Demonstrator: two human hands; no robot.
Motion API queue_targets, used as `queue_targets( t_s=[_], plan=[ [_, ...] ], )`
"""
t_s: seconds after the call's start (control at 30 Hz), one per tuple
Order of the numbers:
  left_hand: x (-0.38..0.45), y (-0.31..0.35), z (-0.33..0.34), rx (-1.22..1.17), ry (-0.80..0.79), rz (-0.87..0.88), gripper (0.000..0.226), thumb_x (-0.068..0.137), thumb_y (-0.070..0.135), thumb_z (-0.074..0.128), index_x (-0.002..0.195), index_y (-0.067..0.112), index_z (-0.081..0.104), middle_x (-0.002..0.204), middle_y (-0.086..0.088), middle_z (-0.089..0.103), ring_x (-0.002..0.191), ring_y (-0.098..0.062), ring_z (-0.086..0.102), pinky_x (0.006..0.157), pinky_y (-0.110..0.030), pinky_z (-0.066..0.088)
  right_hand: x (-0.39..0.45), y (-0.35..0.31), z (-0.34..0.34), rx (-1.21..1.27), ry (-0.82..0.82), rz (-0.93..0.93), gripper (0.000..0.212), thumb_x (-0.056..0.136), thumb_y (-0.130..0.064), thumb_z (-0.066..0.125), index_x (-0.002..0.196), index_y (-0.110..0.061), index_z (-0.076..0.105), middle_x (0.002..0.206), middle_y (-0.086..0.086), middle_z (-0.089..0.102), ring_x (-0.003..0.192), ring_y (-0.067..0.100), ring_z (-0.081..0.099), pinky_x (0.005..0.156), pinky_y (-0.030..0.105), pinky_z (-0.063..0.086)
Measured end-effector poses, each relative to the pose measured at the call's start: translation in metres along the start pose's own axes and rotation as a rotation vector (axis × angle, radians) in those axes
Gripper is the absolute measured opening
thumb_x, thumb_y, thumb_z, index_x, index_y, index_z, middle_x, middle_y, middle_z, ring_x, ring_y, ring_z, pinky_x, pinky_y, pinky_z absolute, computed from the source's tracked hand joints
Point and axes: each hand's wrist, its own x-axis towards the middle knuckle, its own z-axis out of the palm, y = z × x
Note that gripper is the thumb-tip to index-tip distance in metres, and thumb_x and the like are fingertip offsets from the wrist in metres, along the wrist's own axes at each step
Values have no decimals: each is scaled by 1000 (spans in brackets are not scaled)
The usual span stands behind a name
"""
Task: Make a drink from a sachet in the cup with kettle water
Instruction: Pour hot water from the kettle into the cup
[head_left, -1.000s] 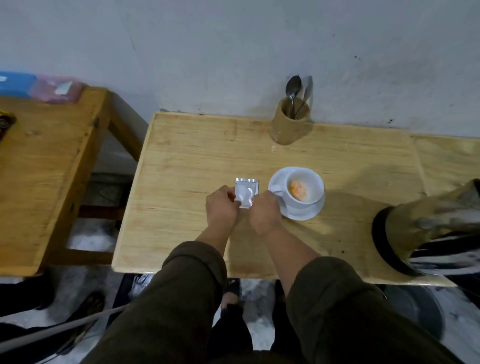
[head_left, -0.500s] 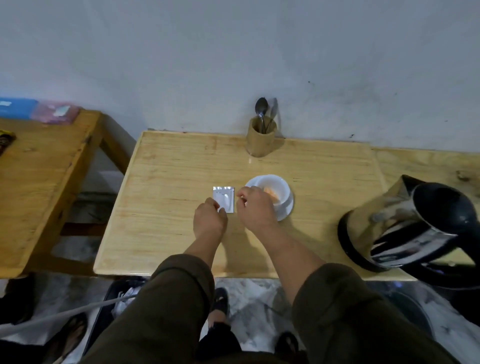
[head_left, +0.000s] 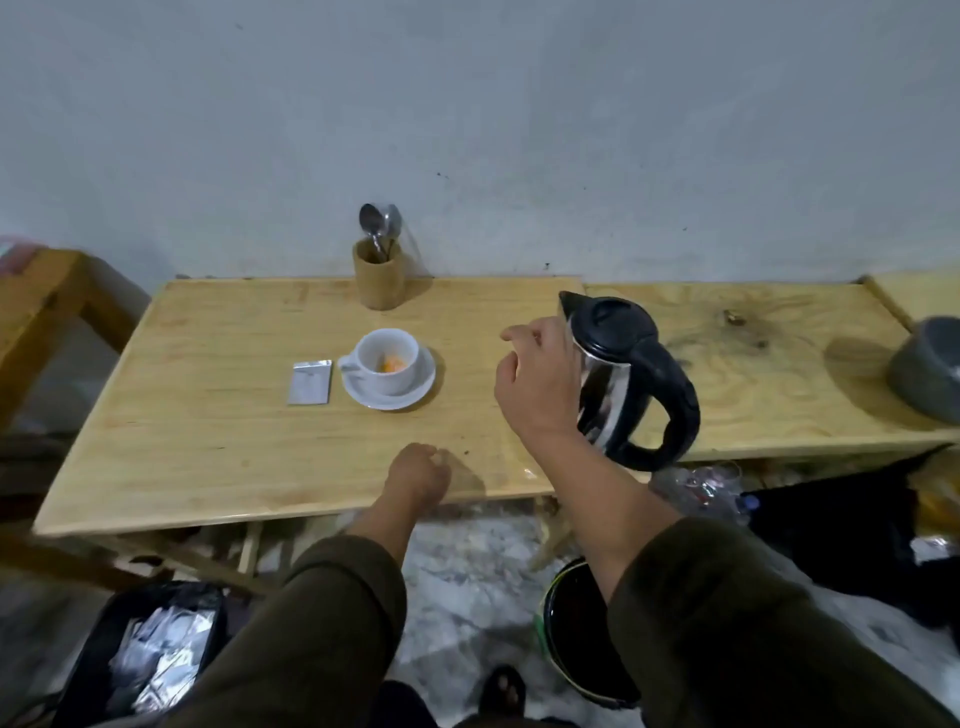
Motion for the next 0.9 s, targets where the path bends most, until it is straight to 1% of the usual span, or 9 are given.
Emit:
queue_targets(
  t_s=[0.17, 0.27, 0.37, 0.47, 0.57, 0.63, 0.7, 0.8, 0.9],
  plan=[
    [-2, 6, 19, 191, -47, -2, 50, 98, 28, 41, 141, 3, 43, 146, -17, 44, 132, -31, 45, 107, -32, 37, -13, 44, -41, -170, 156, 88, 24, 80, -10, 55, 102, -14, 64, 116, 12, 56, 110, 30, 49, 90, 45, 36],
    [-3, 6, 21, 253, -44, 16, 52, 98, 30, 42, 141, 2, 43, 147, -19, 42, 133, -33, 44, 108, -32, 36, -21, 64, -54, -196, 152, 201, 38, 78, -9, 58, 115, -18, 58, 129, 12, 49, 122, 31, 43, 96, 47, 33],
    [-3, 6, 20, 280, -43, 25, 51, 99, 32, 40, 141, 3, 43, 147, -18, 42, 134, -33, 43, 108, -33, 35, -26, 79, -62, -151, 126, 324, 52, 77, -9, 60, 126, -19, 47, 134, 11, 43, 125, 29, 37, 98, 44, 33],
    [3, 2, 20, 273, -67, 17, 53, 97, 34, 43, 141, 5, 42, 148, -15, 42, 134, -32, 43, 109, -34, 34, -28, 90, -68, -77, 108, 410, 57, 77, -9, 59, 130, -16, 40, 130, 14, 46, 120, 30, 42, 98, 42, 37],
    [9, -4, 22, 256, -71, -16, 54, 94, 36, 46, 138, 5, 45, 144, -14, 48, 131, -33, 46, 105, -35, 37, -26, 98, -70, 64, 80, 583, 45, 79, -11, 61, 121, -11, 45, 119, 14, 55, 109, 33, 53, 96, 45, 45],
    [11, -5, 23, 247, -63, -25, 54, 94, 36, 46, 138, 6, 45, 143, -14, 48, 131, -33, 46, 105, -35, 38, -23, 100, -73, 191, 57, 738, 31, 80, -13, 62, 109, -8, 52, 110, 15, 60, 102, 35, 58, 89, 42, 50],
    [8, -3, 22, 241, -52, -21, 52, 95, 35, 44, 139, 7, 45, 143, -14, 48, 131, -33, 46, 105, -35, 37, -18, 101, -74, 289, 39, 838, 22, 81, -10, 61, 102, -6, 56, 108, 16, 62, 97, 34, 61, 75, 34, 47],
    [3, 1, 21, 214, -49, -24, 50, 98, 31, 41, 142, 8, 43, 147, -12, 44, 134, -31, 43, 108, -34, 35, -14, 100, -74, 383, 50, 886, 19, 81, -2, 56, 99, -7, 58, 107, 15, 64, 84, 29, 57, 70, 29, 44],
    [3, 2, 20, 143, -20, -47, 48, 100, 29, 37, 143, 8, 41, 148, -13, 42, 135, -31, 41, 111, -34, 32, -15, 95, -71, 396, 81, 879, 20, 80, 0, 53, 96, -9, 59, 104, 12, 64, 80, 27, 55, 70, 30, 45]
  ],
)
